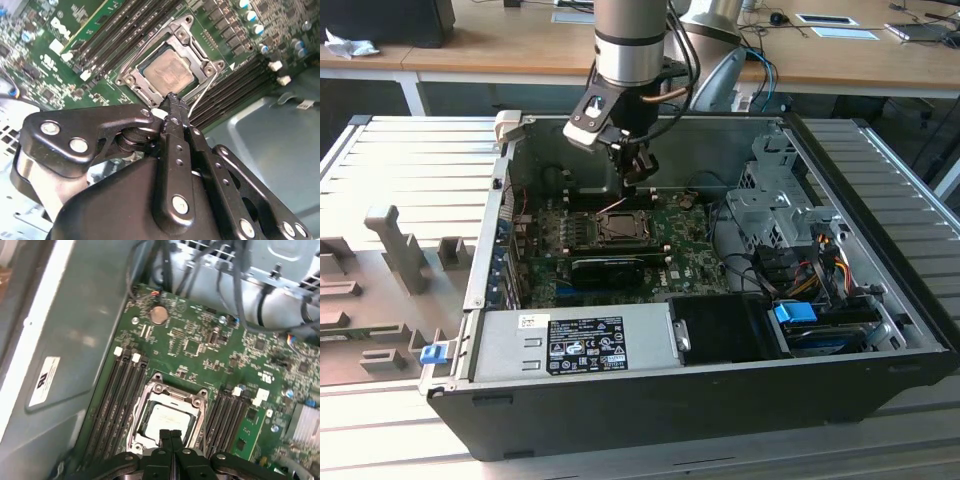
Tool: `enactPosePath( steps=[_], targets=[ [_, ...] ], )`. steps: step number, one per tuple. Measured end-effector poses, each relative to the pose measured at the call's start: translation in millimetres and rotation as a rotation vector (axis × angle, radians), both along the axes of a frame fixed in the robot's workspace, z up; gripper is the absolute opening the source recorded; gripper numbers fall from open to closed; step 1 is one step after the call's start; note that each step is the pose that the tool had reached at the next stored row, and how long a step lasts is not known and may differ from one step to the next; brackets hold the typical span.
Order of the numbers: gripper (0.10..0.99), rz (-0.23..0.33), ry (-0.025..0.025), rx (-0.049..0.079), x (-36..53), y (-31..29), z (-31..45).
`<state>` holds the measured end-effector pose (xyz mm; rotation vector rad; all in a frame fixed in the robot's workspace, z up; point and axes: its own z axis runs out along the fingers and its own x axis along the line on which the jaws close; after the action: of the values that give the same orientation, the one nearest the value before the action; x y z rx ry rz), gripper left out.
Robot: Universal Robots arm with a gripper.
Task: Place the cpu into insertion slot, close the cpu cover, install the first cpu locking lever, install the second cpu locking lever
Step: 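Install the first cpu locking lever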
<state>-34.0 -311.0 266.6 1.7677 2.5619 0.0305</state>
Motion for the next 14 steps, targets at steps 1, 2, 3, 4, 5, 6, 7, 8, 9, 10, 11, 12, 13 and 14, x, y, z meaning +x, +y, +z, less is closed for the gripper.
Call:
enactPosePath(
  steps=[1,2,3,4,5,6,7,8,9,10,11,12,13,14],
  targets=[
    [0.106,0.018,0.0,0.0,0.0,0.0,0.0],
    [0.106,0.034,0.0001,0.0,0.0,0.0,0.0],
    [0.106,0.062,0.0,0.0,0.0,0.0,0.0],
    [0.106,0.084,0.0,-0.001,0.0,0.0,0.0],
    [0.106,0.099,0.0,-0.001,0.0,0.0,0.0],
    [0.106,0.112,0.0,-0.001,0.0,0.0,0.0],
    [0.106,0.128,0.0,-0.001,0.0,0.0,0.0],
    [0.106,0.143,-0.0002,-0.002,0.0,0.0,0.0],
    [0.106,0.151,-0.0002,-0.002,0.0,0.0,0.0],
    [0.106,0.163,-0.0002,-0.002,0.0,0.0,0.0],
    [0.106,0.181,-0.0002,-0.002,0.0,0.0,0.0],
    [0.106,0.204,-0.0002,-0.002,0.0,0.0,0.0],
    [0.106,0.225,-0.0003,-0.002,0.0,0.0,0.0],
    [0.106,0.24,-0.0003,-0.002,0.0,0.0,0.0]
  ],
)
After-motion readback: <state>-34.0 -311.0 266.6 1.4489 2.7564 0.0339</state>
